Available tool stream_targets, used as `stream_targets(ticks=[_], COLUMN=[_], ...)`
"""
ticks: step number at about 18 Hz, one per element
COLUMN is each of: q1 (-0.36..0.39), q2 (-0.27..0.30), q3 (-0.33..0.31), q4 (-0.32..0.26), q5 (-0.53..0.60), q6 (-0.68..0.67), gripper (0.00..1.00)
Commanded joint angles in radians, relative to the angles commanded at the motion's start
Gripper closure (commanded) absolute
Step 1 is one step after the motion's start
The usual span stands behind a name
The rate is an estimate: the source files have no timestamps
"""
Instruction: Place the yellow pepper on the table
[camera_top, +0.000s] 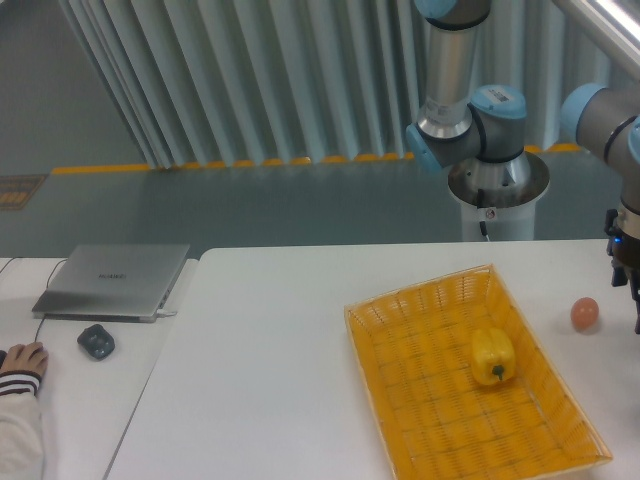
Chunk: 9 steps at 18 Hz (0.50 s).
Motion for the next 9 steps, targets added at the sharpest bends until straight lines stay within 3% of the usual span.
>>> stream_targets(ticks=[4, 9], q1=[-0.034, -0.139], q2=[0.015, 0.04], q3=[-0.012, -0.041], q4=[-0.003, 0.002], q5=[-0.006, -0.02], q6=[-0.147, -0.486], gripper=[0.0, 0.0])
